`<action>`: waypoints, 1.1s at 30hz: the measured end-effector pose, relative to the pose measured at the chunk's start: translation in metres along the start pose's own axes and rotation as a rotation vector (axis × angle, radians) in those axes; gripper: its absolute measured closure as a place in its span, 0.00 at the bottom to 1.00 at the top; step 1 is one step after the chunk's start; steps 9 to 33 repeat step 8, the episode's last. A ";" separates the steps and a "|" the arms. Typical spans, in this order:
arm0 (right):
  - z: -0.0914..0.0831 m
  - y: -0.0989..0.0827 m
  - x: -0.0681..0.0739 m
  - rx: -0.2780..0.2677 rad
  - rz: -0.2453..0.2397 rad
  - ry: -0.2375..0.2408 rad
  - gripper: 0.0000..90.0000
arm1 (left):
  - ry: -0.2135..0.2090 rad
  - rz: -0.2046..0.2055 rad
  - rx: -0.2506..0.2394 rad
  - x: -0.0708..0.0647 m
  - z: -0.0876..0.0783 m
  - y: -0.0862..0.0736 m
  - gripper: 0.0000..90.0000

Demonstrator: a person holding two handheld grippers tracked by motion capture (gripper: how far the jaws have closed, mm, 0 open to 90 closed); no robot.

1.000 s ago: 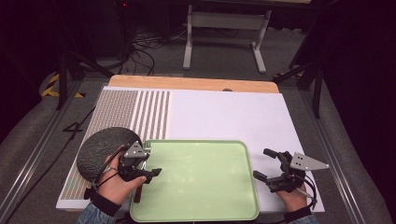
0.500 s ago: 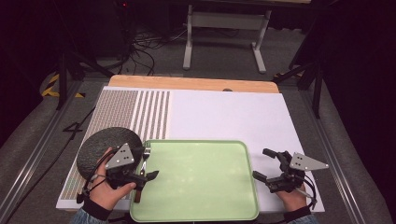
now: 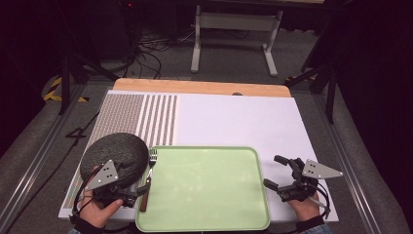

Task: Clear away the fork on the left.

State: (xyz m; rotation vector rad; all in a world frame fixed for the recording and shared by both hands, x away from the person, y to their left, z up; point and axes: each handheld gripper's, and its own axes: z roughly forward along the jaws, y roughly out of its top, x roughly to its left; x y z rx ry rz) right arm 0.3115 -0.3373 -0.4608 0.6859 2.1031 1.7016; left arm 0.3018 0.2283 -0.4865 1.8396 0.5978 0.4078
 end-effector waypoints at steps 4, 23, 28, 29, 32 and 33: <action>0.001 0.000 0.000 -0.001 -0.001 -0.001 0.05 | 0.016 -0.019 0.009 0.003 -0.003 -0.008 0.05; 0.003 0.000 0.000 0.003 -0.005 0.005 0.05 | 0.014 -0.058 -0.018 0.005 -0.003 -0.009 0.05; 0.003 0.000 0.000 0.003 -0.005 0.005 0.05 | 0.014 -0.058 -0.018 0.005 -0.003 -0.009 0.05; 0.003 0.000 0.000 0.003 -0.005 0.005 0.05 | 0.014 -0.058 -0.018 0.005 -0.003 -0.009 0.05; 0.003 0.000 0.000 0.003 -0.005 0.005 0.05 | 0.014 -0.058 -0.018 0.005 -0.003 -0.009 0.05; 0.003 0.000 0.000 0.003 -0.005 0.005 0.05 | 0.014 -0.058 -0.018 0.005 -0.003 -0.009 0.05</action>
